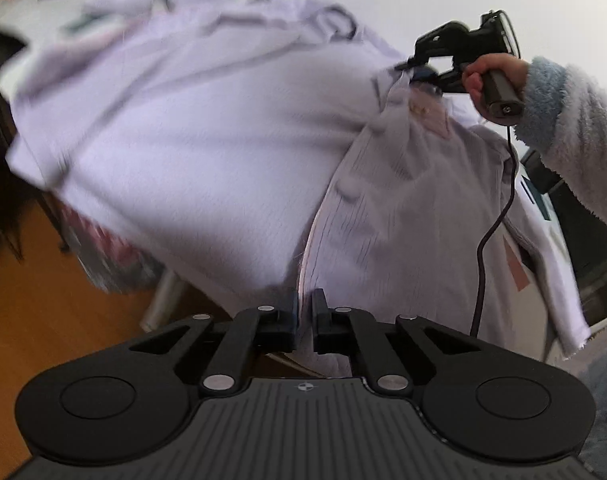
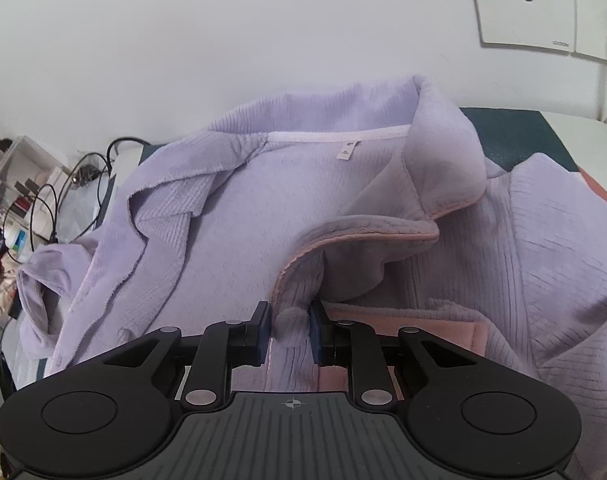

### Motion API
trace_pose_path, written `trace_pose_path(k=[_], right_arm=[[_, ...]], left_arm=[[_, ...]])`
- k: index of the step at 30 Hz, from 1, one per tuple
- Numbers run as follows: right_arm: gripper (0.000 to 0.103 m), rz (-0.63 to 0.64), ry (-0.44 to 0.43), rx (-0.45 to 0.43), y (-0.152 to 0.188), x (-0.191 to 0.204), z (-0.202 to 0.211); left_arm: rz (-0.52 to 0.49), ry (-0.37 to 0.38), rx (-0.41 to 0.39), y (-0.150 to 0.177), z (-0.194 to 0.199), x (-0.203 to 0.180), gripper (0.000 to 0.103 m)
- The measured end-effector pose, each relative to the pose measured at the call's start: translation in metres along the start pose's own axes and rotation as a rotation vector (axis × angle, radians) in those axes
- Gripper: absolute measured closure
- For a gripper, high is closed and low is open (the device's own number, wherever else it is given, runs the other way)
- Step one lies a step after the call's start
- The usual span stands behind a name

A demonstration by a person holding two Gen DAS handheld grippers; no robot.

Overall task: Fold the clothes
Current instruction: 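Grasp the collar-side front edge with the right gripper while the left gripper grasps the placket, then open both grippers and release the cardigan front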

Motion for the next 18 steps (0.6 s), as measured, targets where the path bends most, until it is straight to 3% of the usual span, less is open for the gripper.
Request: trace_pose_path(k=[3,5,8,12,13,14,15,16,18], right_arm=[[0.087,-0.047,-0.072,-0.079,0.000,0.004,0.018],[0.087,-0.042,-0.113,-0.126,-0.003,0.013,0.027],[0.087,-0.010,-0.140,-0.152,-0.011,0.033,0.027],[0.087,0.007,-0.099,-0.123,-0.019,0.049,-0.007],[0.084,0.015,-0.080,-0.109,-0.020,0.051,-0.018],[0.081,0.019,-0.062,-0.098,-0.019,0.051,-0.026],[0.069,0.022,-0.043,-0.087,-0.017,0.052,-0.033],[0.057,0.025,-0.025,-0.076,-0.016,0.053,-0.040],[0.044,0.014,-0.036,-0.087,-0.009,0.051,-0.036]], left_arm=[[-0.009,-0.082,-0.120,-0.012,0.028,0.000,0.097],[0.024,-0.126,-0.152,-0.020,0.036,0.013,0.097],[0.046,-0.177,-0.151,-0.028,0.029,0.030,0.097],[0.078,-0.212,-0.102,-0.033,0.002,0.051,0.095],[0.097,-0.211,-0.082,-0.032,-0.004,0.057,0.090],[0.118,-0.221,-0.062,-0.030,-0.009,0.061,0.072],[0.141,-0.237,-0.056,-0.027,-0.009,0.065,0.059],[0.167,-0.252,-0.059,-0.025,-0.008,0.069,0.037],[0.216,-0.233,-0.082,-0.017,-0.001,0.076,0.031]])
Point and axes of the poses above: each gripper's, at about its wrist camera, not at the fingertips, and z roughly against the way its jaws point, x to its left, y to its underside, the point moved 4 cm from there along -z, roughly the way its jaws point, and after that the axes turned 5 degrees about x, right-handed, at the moved point
